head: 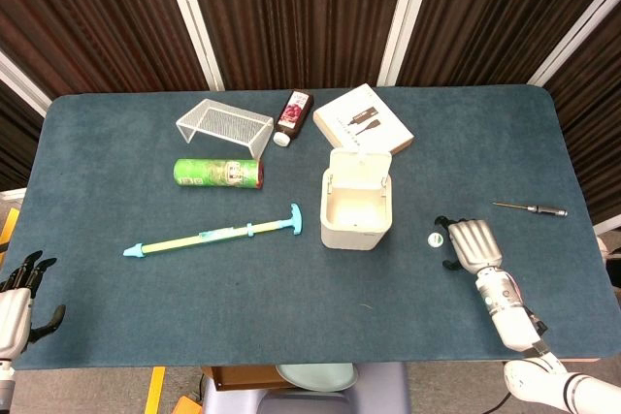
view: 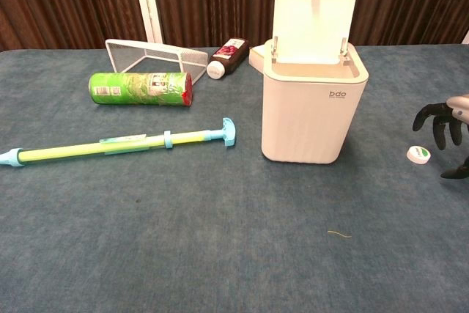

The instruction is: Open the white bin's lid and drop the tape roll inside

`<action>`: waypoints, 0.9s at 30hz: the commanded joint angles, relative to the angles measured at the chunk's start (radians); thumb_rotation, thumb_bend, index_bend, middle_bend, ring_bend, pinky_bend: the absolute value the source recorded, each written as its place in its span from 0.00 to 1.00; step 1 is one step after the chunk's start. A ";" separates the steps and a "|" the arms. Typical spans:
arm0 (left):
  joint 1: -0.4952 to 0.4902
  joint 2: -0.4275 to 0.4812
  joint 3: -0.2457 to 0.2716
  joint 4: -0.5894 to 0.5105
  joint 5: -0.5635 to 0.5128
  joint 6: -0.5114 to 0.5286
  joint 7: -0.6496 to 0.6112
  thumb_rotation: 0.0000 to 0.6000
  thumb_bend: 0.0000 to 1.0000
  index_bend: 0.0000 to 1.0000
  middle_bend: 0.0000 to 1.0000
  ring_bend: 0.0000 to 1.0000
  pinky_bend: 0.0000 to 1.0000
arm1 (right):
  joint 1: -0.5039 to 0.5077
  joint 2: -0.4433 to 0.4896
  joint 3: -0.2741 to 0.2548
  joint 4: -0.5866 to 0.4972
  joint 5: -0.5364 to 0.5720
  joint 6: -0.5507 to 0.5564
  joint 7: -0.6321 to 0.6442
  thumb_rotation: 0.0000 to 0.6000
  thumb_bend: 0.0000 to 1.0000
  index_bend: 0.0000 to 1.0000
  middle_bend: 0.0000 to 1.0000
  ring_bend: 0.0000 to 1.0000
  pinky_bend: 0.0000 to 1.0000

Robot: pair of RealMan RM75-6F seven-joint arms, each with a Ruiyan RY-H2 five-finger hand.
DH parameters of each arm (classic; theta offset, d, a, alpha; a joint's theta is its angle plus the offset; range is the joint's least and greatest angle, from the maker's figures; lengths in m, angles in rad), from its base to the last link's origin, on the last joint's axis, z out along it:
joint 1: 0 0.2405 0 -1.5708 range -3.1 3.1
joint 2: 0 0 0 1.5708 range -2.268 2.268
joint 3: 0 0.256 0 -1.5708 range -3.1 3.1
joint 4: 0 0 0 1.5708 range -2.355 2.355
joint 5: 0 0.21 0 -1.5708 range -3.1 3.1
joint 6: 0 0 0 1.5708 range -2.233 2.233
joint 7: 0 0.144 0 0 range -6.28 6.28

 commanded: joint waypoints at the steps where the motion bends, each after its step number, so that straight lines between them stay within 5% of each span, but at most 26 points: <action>1: 0.000 0.001 0.000 0.000 -0.001 -0.001 -0.001 1.00 0.37 0.17 0.07 0.17 0.30 | 0.009 -0.016 0.005 0.019 -0.003 -0.005 0.010 1.00 0.24 0.45 0.61 0.54 0.66; 9: 0.000 0.002 0.000 -0.001 0.000 0.000 -0.003 1.00 0.37 0.17 0.07 0.17 0.30 | 0.028 -0.046 0.014 0.060 0.007 -0.030 0.019 1.00 0.37 0.46 0.61 0.54 0.66; 27: 0.001 0.003 0.000 -0.002 0.002 0.003 -0.002 1.00 0.37 0.17 0.07 0.17 0.30 | 0.046 -0.086 0.017 0.122 0.034 -0.073 0.027 1.00 0.37 0.44 0.61 0.54 0.66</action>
